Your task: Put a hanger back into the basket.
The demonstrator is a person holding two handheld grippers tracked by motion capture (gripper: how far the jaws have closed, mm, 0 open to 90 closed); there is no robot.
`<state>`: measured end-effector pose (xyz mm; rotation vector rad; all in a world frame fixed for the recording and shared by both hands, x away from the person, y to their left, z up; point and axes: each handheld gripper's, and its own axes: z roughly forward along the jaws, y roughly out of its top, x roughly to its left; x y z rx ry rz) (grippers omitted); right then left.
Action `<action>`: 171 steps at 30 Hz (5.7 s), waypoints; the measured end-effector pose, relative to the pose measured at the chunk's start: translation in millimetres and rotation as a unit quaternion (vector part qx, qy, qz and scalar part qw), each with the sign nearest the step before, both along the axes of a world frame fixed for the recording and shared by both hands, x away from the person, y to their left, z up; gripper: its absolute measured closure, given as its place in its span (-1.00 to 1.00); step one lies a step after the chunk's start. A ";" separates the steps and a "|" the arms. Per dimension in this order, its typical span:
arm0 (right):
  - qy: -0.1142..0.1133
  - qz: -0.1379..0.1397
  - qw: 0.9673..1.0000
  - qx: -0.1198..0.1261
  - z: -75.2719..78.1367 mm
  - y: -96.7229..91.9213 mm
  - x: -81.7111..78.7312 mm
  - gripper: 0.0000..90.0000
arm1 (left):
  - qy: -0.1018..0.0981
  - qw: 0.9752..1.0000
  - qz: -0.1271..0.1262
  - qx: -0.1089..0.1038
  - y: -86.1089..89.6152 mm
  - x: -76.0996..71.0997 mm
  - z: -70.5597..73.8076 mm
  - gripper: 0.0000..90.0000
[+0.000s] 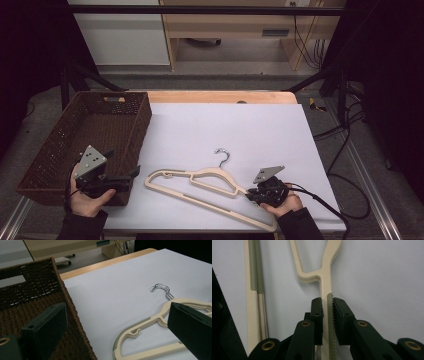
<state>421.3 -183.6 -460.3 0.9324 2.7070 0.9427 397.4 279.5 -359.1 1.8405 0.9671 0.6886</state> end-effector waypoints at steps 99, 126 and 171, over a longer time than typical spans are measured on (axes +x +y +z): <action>-0.066 0.006 0.995 0.080 45.2 35.2 16.6 -0.01 | 0.067 0.941 -0.236 0.234 -184.7 46.0 -56.4 0.66; -0.018 0.143 0.978 0.148 79.4 60.1 10.0 0.91 | 0.079 0.939 -0.289 0.170 -165.8 34.0 -25.0 0.64; -0.197 -0.013 0.968 0.155 99.0 25.8 0.0 -0.51 | 0.061 0.976 -0.197 0.070 -136.2 12.1 21.2 0.91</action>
